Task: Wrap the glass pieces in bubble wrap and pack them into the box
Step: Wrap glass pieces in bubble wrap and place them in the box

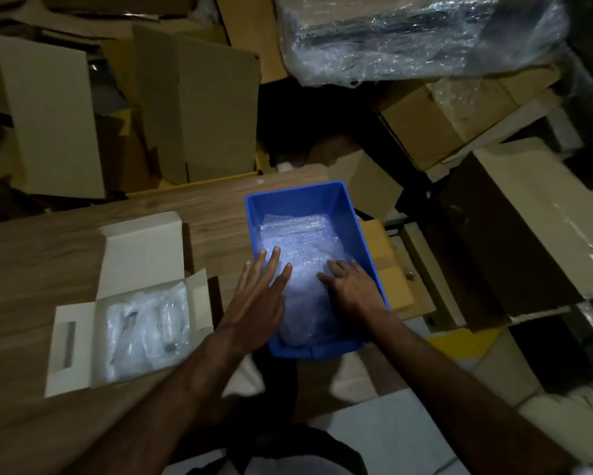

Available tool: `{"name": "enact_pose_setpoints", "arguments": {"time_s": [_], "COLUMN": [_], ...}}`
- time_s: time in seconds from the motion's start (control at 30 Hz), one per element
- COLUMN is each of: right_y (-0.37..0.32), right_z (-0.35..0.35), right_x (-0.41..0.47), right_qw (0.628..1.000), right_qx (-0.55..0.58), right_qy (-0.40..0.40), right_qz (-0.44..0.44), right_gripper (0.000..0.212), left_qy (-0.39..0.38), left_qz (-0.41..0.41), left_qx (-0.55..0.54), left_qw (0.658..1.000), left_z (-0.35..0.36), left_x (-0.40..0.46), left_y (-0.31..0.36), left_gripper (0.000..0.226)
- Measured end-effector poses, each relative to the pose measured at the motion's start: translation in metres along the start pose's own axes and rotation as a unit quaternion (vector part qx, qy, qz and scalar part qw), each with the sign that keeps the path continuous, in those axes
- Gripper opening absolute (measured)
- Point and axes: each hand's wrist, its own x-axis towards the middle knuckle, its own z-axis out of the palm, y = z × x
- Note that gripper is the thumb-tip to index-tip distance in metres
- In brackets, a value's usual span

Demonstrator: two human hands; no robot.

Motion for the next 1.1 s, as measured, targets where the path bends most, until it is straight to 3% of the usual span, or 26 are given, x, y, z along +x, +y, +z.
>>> {"name": "enact_pose_setpoints", "arguments": {"time_s": [0.17,0.33,0.4,0.5,0.57,0.7,0.83,0.93,1.0,1.1], "right_y": [-0.006,-0.028,-0.035,-0.044,-0.054,-0.089,-0.137,-0.172,-0.191,-0.215], "right_z": [-0.017,-0.041,-0.053,-0.075,-0.09,-0.109,-0.117,-0.117,-0.118,-0.116], "right_x": [-0.033,-0.054,-0.059,-0.066,-0.07,-0.068,-0.054,-0.049,-0.044,-0.033], "right_qw": [0.983,0.942,0.938,0.944,0.949,0.944,0.914,0.919,0.938,0.912], "right_qx": [0.134,0.244,0.243,0.191,0.132,0.059,0.034,0.055,0.109,0.326], "right_qy": [0.128,0.23,0.248,0.269,0.281,0.302,0.335,0.317,0.257,0.117], "right_qz": [-0.005,0.019,0.008,-0.026,-0.057,-0.119,-0.226,-0.228,-0.206,-0.218], "right_gripper": [0.052,0.046,0.046,0.048,0.054,0.07,0.052,0.052,0.041,0.014], "left_qy": [-0.008,-0.055,0.005,0.164,0.226,0.242,0.219,0.232,0.239,0.229], "left_qz": [-0.006,0.013,0.011,0.052,0.076,0.148,0.185,0.159,0.115,0.022], "left_qx": [-0.113,-0.057,-0.079,-0.193,-0.235,-0.164,-0.136,-0.16,-0.233,-0.385], "left_qw": [0.994,0.997,0.997,0.966,0.942,0.945,0.948,0.946,0.936,0.894], "left_z": [-0.006,-0.008,-0.013,-0.041,-0.069,-0.117,-0.136,-0.144,-0.146,-0.149], "left_x": [-0.018,-0.012,-0.009,-0.01,-0.023,-0.063,-0.108,-0.142,-0.162,-0.183], "left_y": [-0.008,0.0,0.011,0.011,-0.007,-0.053,-0.099,-0.131,-0.145,-0.163], "left_gripper": [0.09,0.119,0.103,0.057,0.051,0.045,0.036,0.043,0.051,0.044]}}
